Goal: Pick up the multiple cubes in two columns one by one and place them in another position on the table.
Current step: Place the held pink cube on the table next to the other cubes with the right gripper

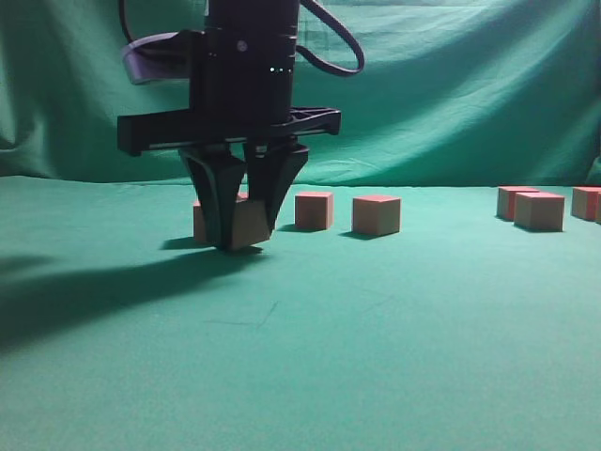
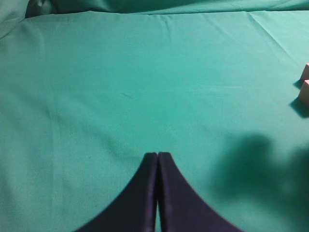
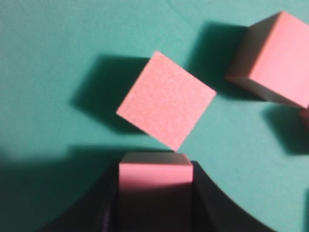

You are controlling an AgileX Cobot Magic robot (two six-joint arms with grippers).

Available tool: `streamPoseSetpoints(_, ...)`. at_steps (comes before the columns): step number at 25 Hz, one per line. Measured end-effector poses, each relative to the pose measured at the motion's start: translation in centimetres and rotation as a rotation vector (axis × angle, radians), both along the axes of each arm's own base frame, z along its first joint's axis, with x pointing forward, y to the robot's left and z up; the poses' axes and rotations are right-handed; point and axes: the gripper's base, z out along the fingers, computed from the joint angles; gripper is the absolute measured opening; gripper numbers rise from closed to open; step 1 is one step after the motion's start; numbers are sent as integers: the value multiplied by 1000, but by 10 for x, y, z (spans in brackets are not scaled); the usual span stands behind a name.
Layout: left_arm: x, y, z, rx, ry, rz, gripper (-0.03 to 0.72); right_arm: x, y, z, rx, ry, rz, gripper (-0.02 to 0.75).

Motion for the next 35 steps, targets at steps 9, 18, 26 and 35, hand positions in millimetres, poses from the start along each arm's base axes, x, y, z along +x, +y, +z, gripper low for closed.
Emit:
streamPoseSetpoints(9, 0, 0, 0, 0, 0, 0, 0, 1, 1, -1, 11, -3, 0, 258)
streamPoseSetpoints(18, 0, 0, 0, 0, 0, 0, 0, 0, 2, -3, 19, 9, -6, 258)
streamPoseSetpoints(26, 0, 0, 0, 0, 0, 0, 0, -1, 2, -5, 12, 28, -13, 506)
streamPoseSetpoints(35, 0, 0, 0, 0, 0, 0, 0, -11, -8, 31, -10, 48, -26, 633)
